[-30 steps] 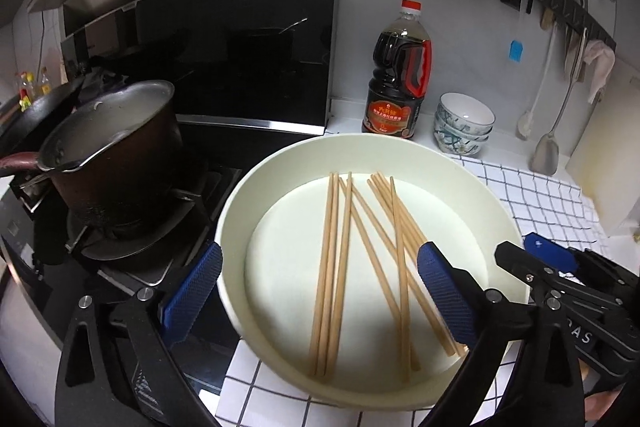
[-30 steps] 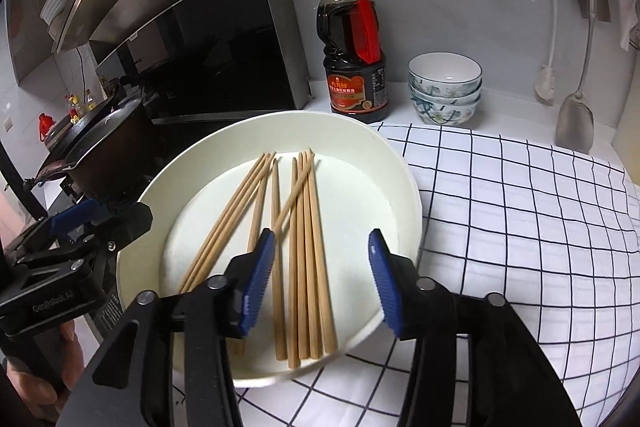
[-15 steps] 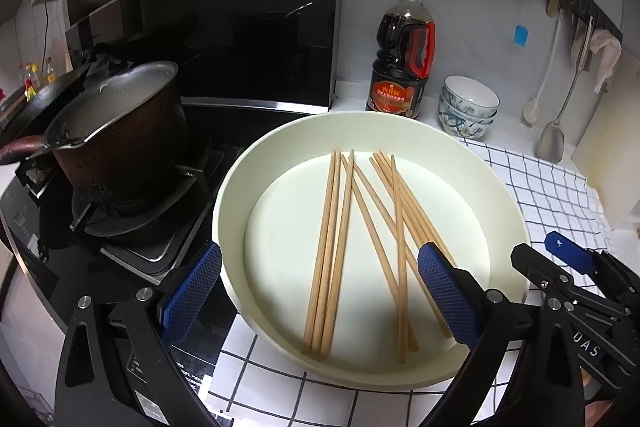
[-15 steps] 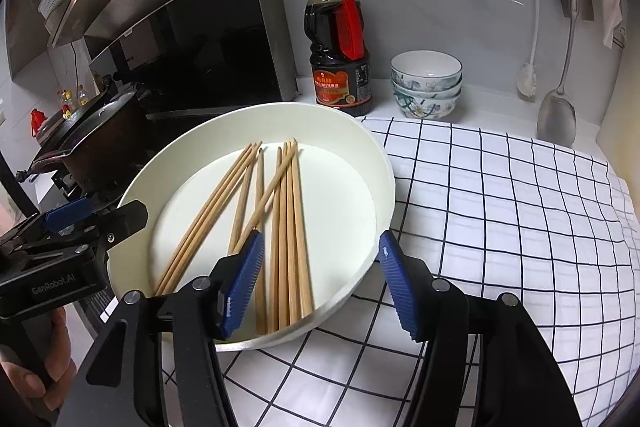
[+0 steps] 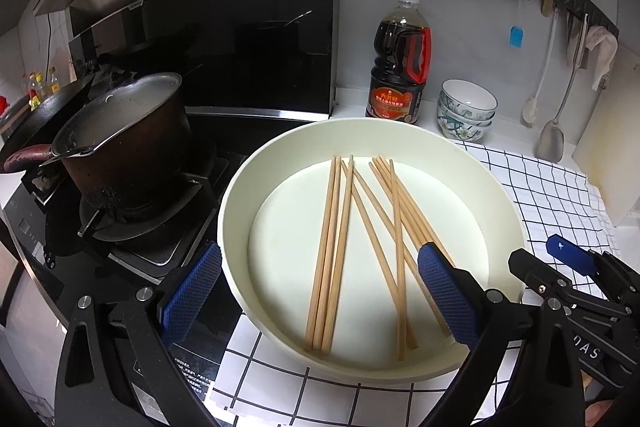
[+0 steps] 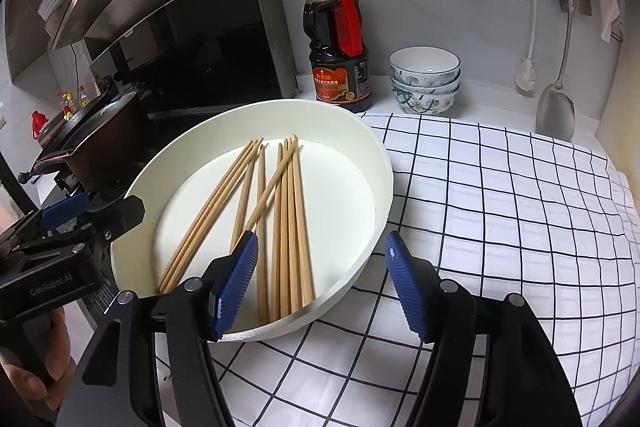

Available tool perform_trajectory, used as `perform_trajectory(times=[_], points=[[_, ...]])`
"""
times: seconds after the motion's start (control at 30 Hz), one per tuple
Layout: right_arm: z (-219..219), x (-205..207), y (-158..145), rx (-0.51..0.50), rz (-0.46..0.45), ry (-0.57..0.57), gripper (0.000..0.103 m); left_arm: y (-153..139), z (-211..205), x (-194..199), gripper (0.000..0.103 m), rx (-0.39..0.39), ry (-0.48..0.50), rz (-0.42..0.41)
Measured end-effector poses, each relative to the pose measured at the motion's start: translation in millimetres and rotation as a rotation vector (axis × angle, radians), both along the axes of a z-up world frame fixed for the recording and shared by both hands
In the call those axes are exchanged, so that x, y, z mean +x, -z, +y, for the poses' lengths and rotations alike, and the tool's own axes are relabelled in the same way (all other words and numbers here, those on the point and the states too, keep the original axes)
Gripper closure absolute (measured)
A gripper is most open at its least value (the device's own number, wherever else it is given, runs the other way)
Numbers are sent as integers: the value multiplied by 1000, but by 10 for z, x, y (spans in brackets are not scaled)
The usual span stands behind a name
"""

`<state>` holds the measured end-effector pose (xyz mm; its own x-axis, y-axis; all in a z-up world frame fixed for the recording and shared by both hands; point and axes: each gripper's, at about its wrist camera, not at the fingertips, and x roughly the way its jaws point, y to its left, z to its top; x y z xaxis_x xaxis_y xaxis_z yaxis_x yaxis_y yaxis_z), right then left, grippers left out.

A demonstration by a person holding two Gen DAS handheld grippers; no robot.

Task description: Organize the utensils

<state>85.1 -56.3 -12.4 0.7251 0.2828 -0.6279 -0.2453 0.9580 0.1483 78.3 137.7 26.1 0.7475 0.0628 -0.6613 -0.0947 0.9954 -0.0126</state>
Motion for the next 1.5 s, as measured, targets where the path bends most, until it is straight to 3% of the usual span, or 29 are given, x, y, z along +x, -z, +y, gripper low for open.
perform_trajectory(times=[0.93,1.5], points=[[-7,-33,7,-8,-3,15,40,-19,-31,-50,6,19,-4,-19],[-8,-100,-8,-30,-19,21,40,-160,-92,-191,6,54,-3,-108]])
